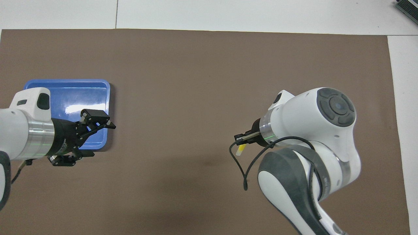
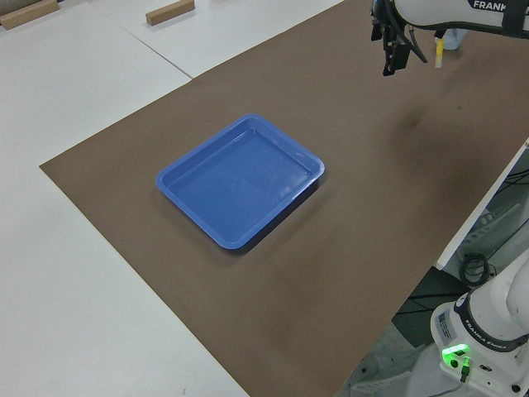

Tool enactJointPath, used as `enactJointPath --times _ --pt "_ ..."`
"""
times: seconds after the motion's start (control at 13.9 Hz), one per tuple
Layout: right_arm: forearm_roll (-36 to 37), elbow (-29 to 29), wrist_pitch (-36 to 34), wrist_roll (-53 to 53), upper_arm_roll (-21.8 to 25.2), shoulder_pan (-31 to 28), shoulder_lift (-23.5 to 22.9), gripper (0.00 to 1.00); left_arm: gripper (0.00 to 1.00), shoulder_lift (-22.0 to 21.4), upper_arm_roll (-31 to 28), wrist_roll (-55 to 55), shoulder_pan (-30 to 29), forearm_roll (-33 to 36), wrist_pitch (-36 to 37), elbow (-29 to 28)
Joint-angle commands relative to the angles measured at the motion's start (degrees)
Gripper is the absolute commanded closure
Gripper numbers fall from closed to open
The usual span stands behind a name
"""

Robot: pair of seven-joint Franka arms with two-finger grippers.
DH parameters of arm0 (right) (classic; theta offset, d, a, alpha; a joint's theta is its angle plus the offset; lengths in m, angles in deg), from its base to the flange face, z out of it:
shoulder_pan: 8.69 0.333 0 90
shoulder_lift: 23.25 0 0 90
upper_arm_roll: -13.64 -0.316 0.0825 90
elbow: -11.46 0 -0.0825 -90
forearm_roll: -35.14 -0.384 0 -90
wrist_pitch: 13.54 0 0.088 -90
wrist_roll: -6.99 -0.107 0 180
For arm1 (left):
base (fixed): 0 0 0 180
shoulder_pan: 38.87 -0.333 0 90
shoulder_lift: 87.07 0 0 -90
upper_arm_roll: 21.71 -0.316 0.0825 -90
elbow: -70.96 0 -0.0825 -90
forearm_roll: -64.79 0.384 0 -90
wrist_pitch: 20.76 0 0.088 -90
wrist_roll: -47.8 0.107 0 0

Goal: Transfer and insert pens with both arms
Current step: 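Insert the yellow pen into the clear cup with the right gripper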

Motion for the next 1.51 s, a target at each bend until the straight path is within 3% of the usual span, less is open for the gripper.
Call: enactJointPath --times 0.0,0.36,0.57,1.44 --pt "4.53 0.02 -6.33 10.0 -0.4 -5.89 2.99 1.0 0.0 -1.9 0.27 15.55 -4.38 1.95 3.11 -1.15" --pt "17.53 -0.24 -8.37 34.24 -0.31 -14.69 3.52 1.0 0.0 -1.73 0.27 36.22 -9.4 9.07 5.23 -0.09" --pt "21.94 -0.15 -7.58 43.23 -0.31 -17.24 3.61 1.0 0.0 -0.94 0.27 44.85 -10.55 13.9 5.84 2.19" --pt "21.15 7.31 5.95 48.88 -0.4 -21.91 4.22 1.0 0.0 3.98 0.18 47.16 -12.13 18.3 7.95 11.85"
